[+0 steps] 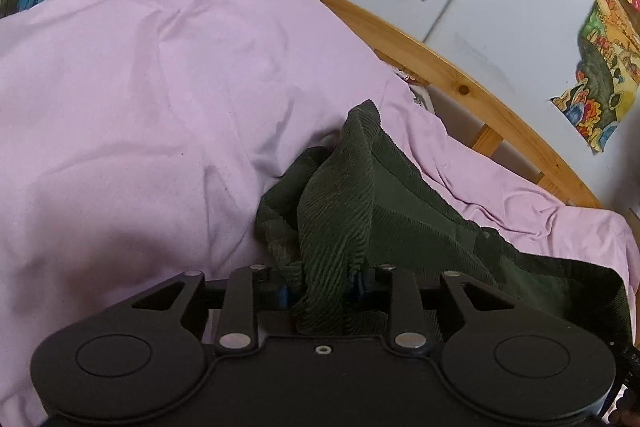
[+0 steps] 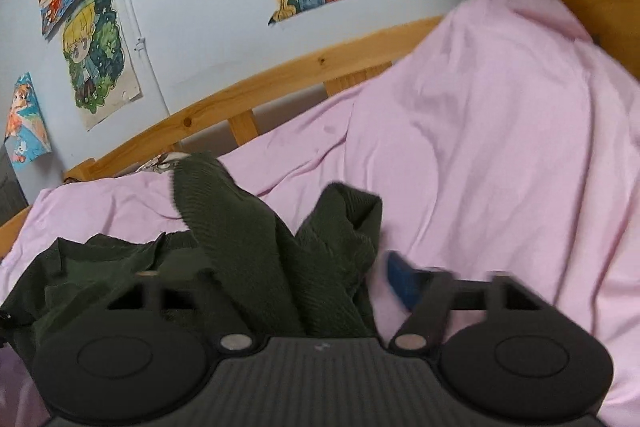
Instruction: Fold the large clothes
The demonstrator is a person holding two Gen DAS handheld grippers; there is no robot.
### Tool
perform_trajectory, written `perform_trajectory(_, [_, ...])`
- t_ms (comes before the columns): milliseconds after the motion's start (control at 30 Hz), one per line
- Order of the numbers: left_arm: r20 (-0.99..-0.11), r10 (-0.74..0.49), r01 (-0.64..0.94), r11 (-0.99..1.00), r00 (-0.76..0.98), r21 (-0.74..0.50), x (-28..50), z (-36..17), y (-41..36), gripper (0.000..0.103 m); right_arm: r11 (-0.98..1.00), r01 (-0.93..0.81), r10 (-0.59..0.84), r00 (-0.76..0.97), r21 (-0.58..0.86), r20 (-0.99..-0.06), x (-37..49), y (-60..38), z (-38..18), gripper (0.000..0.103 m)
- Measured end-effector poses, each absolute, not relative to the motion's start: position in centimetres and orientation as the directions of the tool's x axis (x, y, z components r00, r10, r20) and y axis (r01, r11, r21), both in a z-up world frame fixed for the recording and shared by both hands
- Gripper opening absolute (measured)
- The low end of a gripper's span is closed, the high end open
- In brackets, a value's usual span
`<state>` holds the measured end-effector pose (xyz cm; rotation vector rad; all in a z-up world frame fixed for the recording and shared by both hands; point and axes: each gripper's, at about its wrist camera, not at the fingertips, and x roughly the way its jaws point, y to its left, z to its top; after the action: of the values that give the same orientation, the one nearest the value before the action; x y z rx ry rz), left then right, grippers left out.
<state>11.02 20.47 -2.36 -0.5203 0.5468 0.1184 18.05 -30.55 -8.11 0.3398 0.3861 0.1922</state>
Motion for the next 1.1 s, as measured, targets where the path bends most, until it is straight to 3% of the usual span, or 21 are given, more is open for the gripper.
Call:
perform_trajectory(100, [-0.532,-0.035,-0.253,0.852,0.846,-0.459,11.1,-2.8,20.6,0.051,0.939,-0.111,0.223,0.919,0.326,-0.327,16.9,-30.3,-7.5,0.095])
perform_trajectory(167, [-0.534,-0.041,-0.257,0.844,0.844,-0.471,10.8,-3.4,20.8,0.071,0.953,-0.092,0.185,0.930,0.288,-0.317,16.0,-30.0,-6.9,0.100])
perform_trajectory(333, [-0.544,-0.079,-0.251,0.827,0.835,-0.504,10.8,-4.4,21.2,0.086,0.984,-0.082,0.116,0.968,0.157,-0.222,13.0,-27.0,-4.7,0.103])
perform_trajectory(433, [-0.547,-0.091,-0.256,0.812,0.832,-0.524,10.9,-5.0,21.4,0.087,0.988,-0.143,0.151,0.976,0.057,-0.154,11.3,-23.3,-3.5,0.103])
perform_trajectory(533, [-0.551,-0.096,-0.266,0.800,0.829,-0.538,11.2,-5.5,21.4,0.089,0.967,-0.252,0.252,0.955,0.019,-0.158,11.0,-19.6,-3.2,0.103])
perform_trajectory(667, [-0.541,-0.106,-0.250,0.802,0.834,-0.543,11.3,-5.6,21.0,0.095,0.922,-0.385,0.385,0.894,0.048,-0.230,13.0,-15.9,-4.5,0.103])
perform_trajectory(867, [-0.545,-0.109,-0.248,0.804,0.831,-0.540,11.6,-5.6,20.8,0.095,0.961,-0.275,0.268,0.889,0.035,-0.370,16.6,-13.4,-7.9,0.103])
perform_trajectory(967, [-0.553,-0.112,-0.246,0.811,0.826,-0.531,11.9,-5.4,20.4,0.084,0.962,-0.274,0.256,0.881,0.012,-0.399,16.7,-13.1,-9.4,0.103])
perform_trajectory(1100, [-0.578,-0.084,-0.269,0.825,0.811,-0.497,12.2,-5.2,19.8,0.068,0.960,-0.274,0.240,0.904,-0.050,-0.354,15.9,-12.6,-10.6,0.103])
